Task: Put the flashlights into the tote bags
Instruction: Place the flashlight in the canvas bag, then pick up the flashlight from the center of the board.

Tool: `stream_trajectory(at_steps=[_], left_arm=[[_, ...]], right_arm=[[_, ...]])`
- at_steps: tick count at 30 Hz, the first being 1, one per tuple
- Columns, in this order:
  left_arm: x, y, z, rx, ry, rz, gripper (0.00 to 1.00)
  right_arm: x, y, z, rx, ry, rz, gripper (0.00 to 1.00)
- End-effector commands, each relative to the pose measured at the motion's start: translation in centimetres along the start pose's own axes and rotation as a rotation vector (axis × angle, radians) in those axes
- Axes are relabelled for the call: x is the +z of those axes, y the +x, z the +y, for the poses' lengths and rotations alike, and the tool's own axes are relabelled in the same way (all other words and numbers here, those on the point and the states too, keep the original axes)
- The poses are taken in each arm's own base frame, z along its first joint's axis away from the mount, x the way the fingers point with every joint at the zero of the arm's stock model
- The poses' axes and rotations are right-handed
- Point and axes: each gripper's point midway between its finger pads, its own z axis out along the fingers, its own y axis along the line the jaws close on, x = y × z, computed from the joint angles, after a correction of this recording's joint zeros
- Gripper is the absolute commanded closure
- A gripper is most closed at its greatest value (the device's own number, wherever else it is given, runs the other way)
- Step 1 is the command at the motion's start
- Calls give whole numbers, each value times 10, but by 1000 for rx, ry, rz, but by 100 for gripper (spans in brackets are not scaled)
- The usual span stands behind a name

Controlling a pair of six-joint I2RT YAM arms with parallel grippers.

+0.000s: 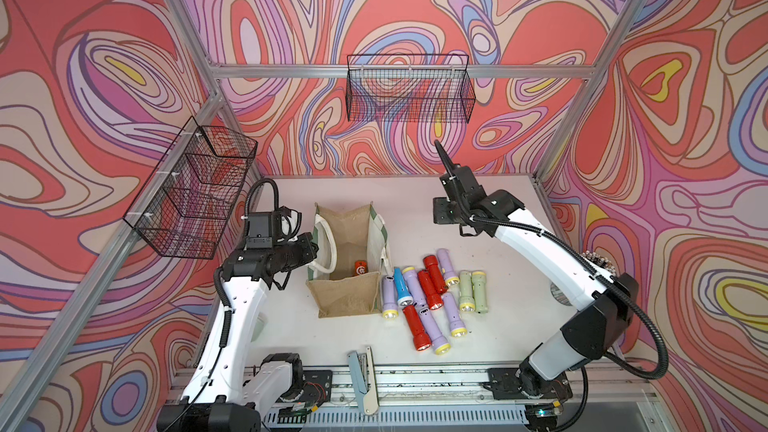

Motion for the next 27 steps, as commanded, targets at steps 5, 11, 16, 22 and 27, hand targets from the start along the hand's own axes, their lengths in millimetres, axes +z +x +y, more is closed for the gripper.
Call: stream_trajectory(at_steps=[5,11,16,22,27], left_arm=[[-8,-3,-6,24,14,-6,100],[-8,-1,-2,7,3,-11,100],[-7,0,-5,5,20,-3,100],[-9,0,-4,4,21,-26,100],[-11,1,-5,9,17,-16,100]], right_arm=[[-12,87,-80,130,205,211,37],[-20,138,-99,211,244,302,39],[-18,182,-101,268,226,397,43],[-12,229,-105,365,232,469,45],[-1,237,-102,353,218,472,45]])
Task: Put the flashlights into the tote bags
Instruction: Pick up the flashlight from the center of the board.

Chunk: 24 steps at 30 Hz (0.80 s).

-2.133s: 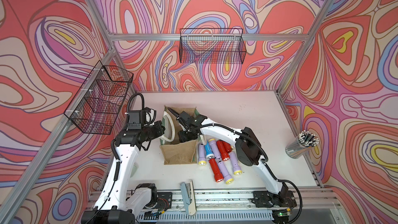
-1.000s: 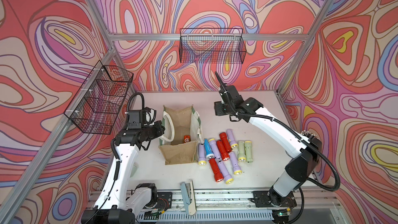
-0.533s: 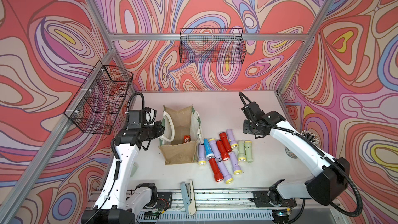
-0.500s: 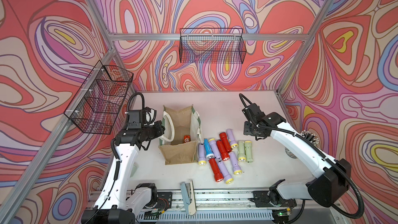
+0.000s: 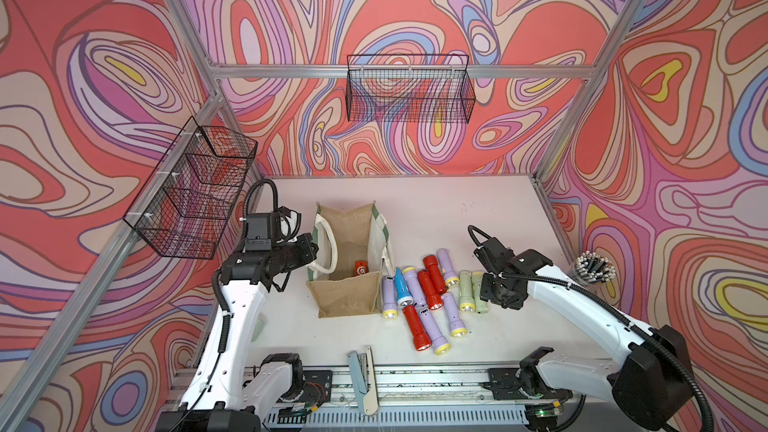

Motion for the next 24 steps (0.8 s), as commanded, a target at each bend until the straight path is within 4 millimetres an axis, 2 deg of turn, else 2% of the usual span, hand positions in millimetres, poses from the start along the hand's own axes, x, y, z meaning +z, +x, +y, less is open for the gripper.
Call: stream_trajectory(at_steps=[1,4,6,19,24], left_arm=[[-6,1,-2,0,7,-6,100],[-8,1,-1,-1,3,-13,100],[-8,2,0,-1,-2,-13,100],[-8,0,-1,2,-1,-14,100],[-9,0,-1,4,-2,-15,100]], right_arm=[[5,-4,12,30,-64,-15,45],[13,-3,29,-13,-144,-6,45],[18,-2,33,-19,-163,-5,45],[43,7,25,-59,-71,56,48],[46,6,17,-71,-18,53,51]])
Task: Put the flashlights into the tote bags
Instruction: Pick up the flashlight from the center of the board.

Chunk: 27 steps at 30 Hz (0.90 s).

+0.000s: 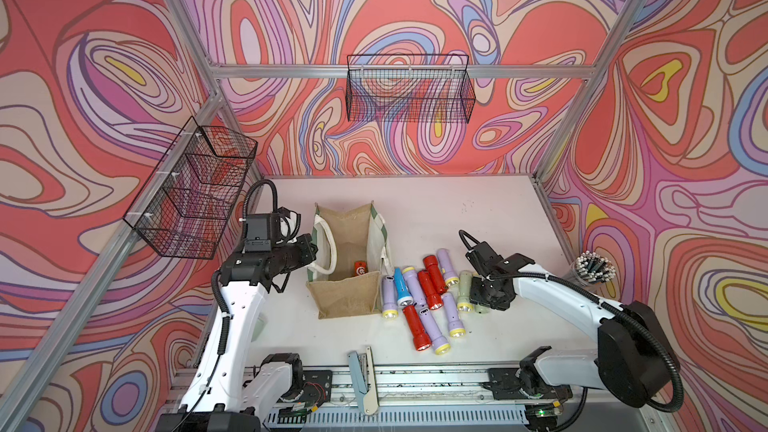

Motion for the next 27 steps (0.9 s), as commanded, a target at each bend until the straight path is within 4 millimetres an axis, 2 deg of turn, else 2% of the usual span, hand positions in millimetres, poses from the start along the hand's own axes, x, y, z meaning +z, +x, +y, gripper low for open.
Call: stream_trajectory(at_steps=[1,8,21,27], left_arm=[[-7,-1,-3,5,7,-15,100],[-7,-3,-4,5,12,-18,100],[-6,-2,-2,4,2,-16,100],[-8,-1,-1,6,-4,-18,100]], right_arm=[[5,1,-10,-2,46,-2,51],[21,9,-13,-20,74,45,51],[41,8,-4,-28,88,96,52],[44,6,-10,-17,128,81,52]])
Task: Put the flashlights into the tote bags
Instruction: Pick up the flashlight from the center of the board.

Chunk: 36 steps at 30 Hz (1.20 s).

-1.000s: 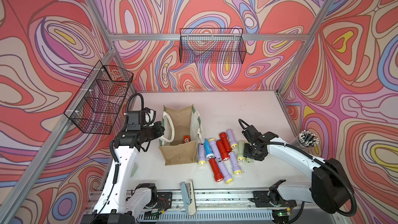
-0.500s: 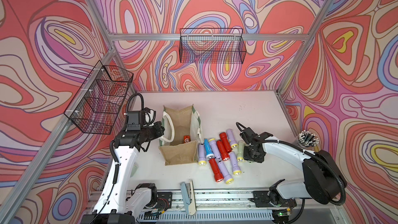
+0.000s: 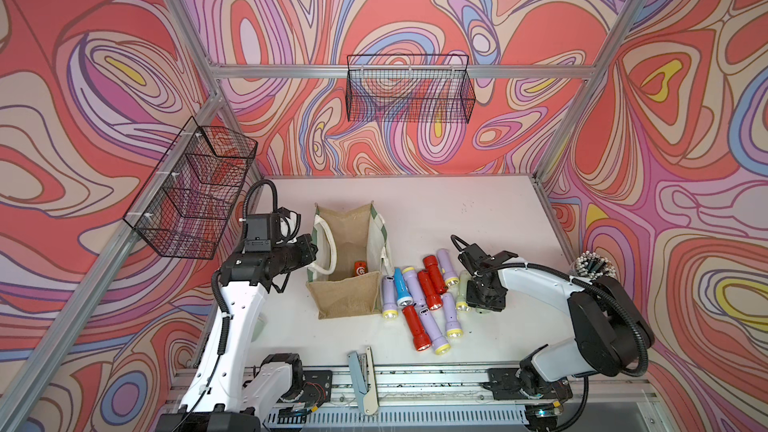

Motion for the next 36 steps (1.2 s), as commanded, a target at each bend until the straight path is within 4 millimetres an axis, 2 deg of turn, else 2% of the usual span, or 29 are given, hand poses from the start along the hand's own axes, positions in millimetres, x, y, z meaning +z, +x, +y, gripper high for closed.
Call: stream_trajectory(at_steps=[1,5,8,13,18,23,29,33,36], left_arm=[[-8,-2,-1,5,-2,-19,100],[-7,-1,-2,3,3,-18,100],[-7,-1,-1,3,2,-18,100],[-8,0,0,5,-4,-20,100],[-8,0,0,5,-5,-20,100],[-7,-2,-1,4,0,-21,100],[-9,-4,-3,9,3,-26,100],[-8,-2,-2,9,3,-24,100],[-8,-1,-3,4,10,-24,100]], right_arm=[[14,0,-6,21,41,-2,52],[15,1,-6,21,43,2,54],[16,0,-6,21,43,2,63],[18,4,-6,23,49,26,70],[5,0,-9,45,49,-3,77],[-32,-23,-11,62,47,-113,82],[-103,-70,-9,41,44,-310,84],[-154,-99,3,39,-26,-435,86],[-196,-119,24,22,-143,-526,87]])
